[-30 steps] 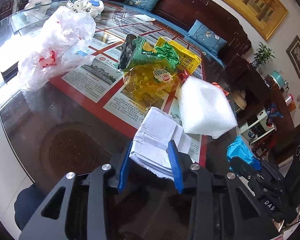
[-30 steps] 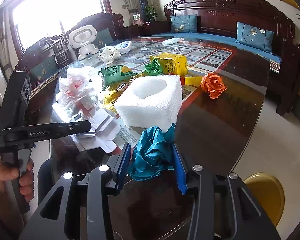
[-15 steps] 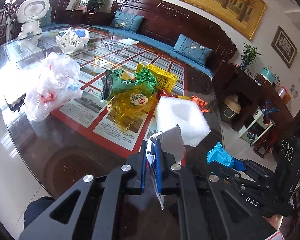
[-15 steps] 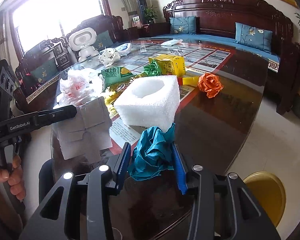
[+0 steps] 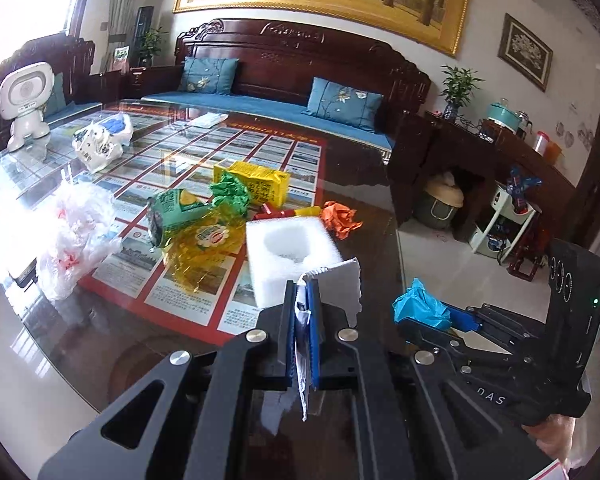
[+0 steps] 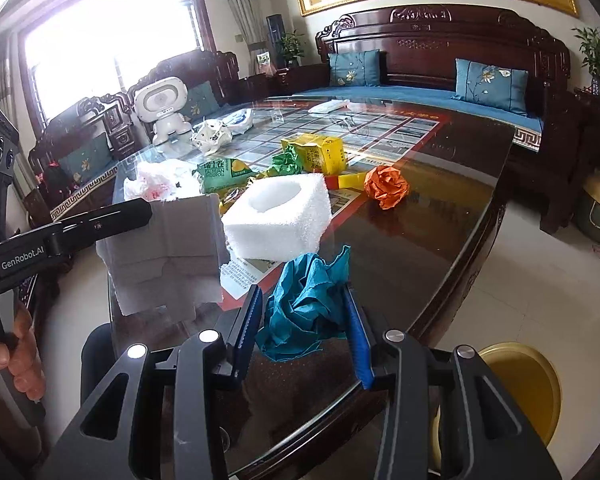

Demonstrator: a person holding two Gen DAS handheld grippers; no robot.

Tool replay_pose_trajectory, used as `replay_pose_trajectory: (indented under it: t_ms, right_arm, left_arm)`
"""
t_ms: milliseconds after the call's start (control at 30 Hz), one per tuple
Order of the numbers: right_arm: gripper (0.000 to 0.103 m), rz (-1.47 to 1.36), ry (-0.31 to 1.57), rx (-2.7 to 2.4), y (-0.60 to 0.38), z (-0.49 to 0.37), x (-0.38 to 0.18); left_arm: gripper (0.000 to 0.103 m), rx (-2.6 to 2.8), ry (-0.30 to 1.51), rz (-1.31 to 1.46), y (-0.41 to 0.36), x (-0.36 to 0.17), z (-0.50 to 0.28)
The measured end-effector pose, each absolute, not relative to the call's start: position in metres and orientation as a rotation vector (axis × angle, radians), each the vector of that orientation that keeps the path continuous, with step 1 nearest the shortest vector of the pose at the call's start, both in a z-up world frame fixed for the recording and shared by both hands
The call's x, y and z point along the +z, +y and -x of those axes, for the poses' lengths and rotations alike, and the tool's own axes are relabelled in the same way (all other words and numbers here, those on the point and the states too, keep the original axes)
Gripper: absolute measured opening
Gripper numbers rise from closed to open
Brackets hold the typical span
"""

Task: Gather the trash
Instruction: 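Carry both items to the yellow bucket and open both tools to drop them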

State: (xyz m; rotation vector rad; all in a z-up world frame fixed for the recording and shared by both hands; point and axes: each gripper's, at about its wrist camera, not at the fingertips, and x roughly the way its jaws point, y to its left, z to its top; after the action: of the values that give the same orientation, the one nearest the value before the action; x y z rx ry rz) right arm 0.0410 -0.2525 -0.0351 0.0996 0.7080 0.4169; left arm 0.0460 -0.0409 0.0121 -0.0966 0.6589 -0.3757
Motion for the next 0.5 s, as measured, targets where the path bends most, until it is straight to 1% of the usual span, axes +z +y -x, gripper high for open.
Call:
replay_pose_trajectory:
  t_ms: [233, 500]
  right_arm:
    - [0.04, -0.129, 0.682, 0.33, -0.297, -0.028, -0.028]
    - [0.04, -0.164, 0.697, 0.172, -0.373, -0.011, -0.036]
  left_arm:
    - [0.006, -0.475, 0.65, 0.034, -0.094, 0.024, -0.05]
    - [0.006, -0.628, 0.706, -0.04, -0.181, 0.012, -0.062]
